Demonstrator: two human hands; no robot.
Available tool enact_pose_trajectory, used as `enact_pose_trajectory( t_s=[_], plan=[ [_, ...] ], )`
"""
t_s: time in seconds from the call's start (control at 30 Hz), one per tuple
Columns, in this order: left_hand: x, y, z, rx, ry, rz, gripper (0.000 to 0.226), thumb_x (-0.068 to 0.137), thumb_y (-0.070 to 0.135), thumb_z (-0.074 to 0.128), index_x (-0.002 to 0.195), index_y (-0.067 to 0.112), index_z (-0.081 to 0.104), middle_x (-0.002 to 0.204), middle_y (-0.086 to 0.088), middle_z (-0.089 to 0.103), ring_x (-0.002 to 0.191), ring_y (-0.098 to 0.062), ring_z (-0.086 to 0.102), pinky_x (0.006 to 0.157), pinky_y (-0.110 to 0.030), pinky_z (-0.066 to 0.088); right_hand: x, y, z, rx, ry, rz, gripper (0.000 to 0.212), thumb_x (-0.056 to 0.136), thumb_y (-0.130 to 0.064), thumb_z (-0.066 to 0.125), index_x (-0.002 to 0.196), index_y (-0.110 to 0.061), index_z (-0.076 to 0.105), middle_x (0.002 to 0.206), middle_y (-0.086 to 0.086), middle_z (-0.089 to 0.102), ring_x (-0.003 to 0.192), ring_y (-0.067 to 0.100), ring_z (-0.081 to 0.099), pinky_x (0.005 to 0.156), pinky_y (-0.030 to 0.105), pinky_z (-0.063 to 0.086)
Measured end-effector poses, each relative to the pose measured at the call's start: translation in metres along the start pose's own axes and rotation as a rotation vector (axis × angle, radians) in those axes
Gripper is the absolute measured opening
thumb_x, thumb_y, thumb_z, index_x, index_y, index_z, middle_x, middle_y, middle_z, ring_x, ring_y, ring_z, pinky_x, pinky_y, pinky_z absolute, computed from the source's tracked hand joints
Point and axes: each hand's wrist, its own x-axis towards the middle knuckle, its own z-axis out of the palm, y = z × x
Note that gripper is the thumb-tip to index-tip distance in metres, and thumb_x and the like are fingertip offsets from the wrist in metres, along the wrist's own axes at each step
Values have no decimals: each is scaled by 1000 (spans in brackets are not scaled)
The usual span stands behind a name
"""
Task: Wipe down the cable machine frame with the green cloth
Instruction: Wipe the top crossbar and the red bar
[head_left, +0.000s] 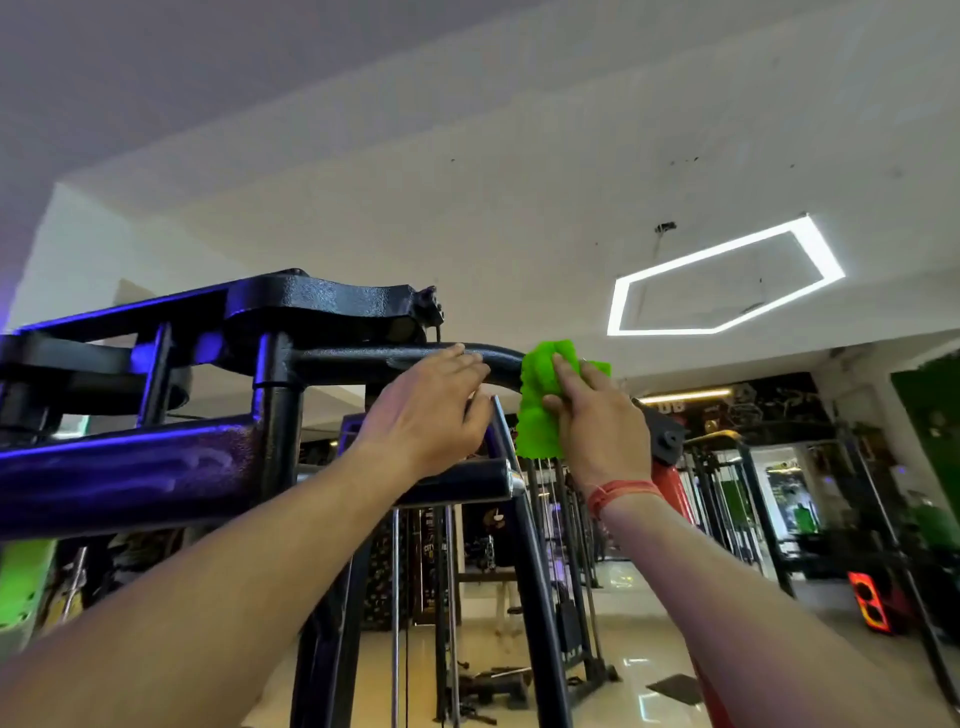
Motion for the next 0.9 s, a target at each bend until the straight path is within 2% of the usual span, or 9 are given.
enact_pose_trajectory(
  t_s=[0.1, 0.2, 0.3, 0.4, 0.47, 0.57, 0.7, 0.77, 0.9],
  plan=[
    [1, -4, -3, 32, -14, 37, 50, 102, 35, 42, 147, 16, 50, 155, 1, 45, 148, -10, 32, 122, -24, 16, -7, -9, 8, -12, 23, 94, 51, 103, -32, 52, 152, -22, 43, 152, 15, 44, 137, 39, 44, 104, 48, 45],
    [2, -2, -8, 44, -6, 43, 48, 103, 30, 42, 147, 13, 50, 155, -1, 46, 147, -11, 33, 118, -17, 8, 5, -25, 17, -11, 29, -37, 49, 99, -26, 60, 146, -13, 52, 145, 22, 52, 131, 43, 50, 103, 51, 48],
    [0, -3, -12, 53, 20, 33, 48, 104, 29, 40, 148, 12, 48, 155, -2, 45, 147, -12, 33, 113, -12, 5, 15, -20, 7, -56, -29, -178, 50, 101, -26, 57, 150, -21, 48, 150, 17, 49, 129, 39, 54, 99, 49, 51],
    [-4, -7, -15, 67, 1, 28, 49, 105, 31, 38, 150, 13, 45, 158, -1, 42, 149, -11, 31, 113, -13, 2, 4, 0, 2, -77, 1, -46, 51, 105, -38, 46, 155, -31, 37, 156, 6, 43, 132, 34, 51, 100, 44, 48],
    [-6, -11, -18, 79, -2, 25, 50, 105, 31, 38, 151, 14, 45, 158, 0, 41, 149, -10, 30, 113, -13, 2, -4, -5, 5, -85, 41, 43, 54, 104, -45, 43, 154, -25, 39, 154, 10, 45, 136, 35, 47, 105, 46, 45],
    [-7, -18, -22, 98, 0, 13, 49, 104, 31, 39, 149, 14, 47, 158, -1, 42, 149, -9, 30, 113, -12, 2, 8, -31, 20, -76, 60, -86, 54, 104, -43, 45, 151, -16, 44, 151, 20, 46, 137, 41, 46, 110, 51, 42],
    [-13, -30, -29, 121, -4, 5, 49, 104, 32, 39, 149, 13, 47, 157, -1, 43, 149, -11, 30, 115, -14, 4, 25, -39, 19, -44, 25, -253, 48, 102, -38, 53, 148, -22, 50, 151, 16, 48, 135, 39, 50, 106, 49, 46],
    [-18, -38, -34, 125, -4, 5, 49, 104, 32, 38, 150, 14, 46, 157, 0, 43, 149, -9, 30, 114, -14, 3, 19, -24, 17, 22, 84, -201, 45, 100, -38, 58, 145, -30, 54, 149, 9, 52, 131, 34, 55, 101, 46, 49],
    [-28, -56, -43, 135, -12, 3, 50, 103, 33, 39, 149, 15, 47, 157, 1, 43, 149, -9, 30, 117, -17, 7, 11, -35, 26, 75, 152, -98, 46, 101, -39, 55, 146, -30, 52, 151, 7, 50, 136, 34, 48, 112, 47, 42]
  ],
)
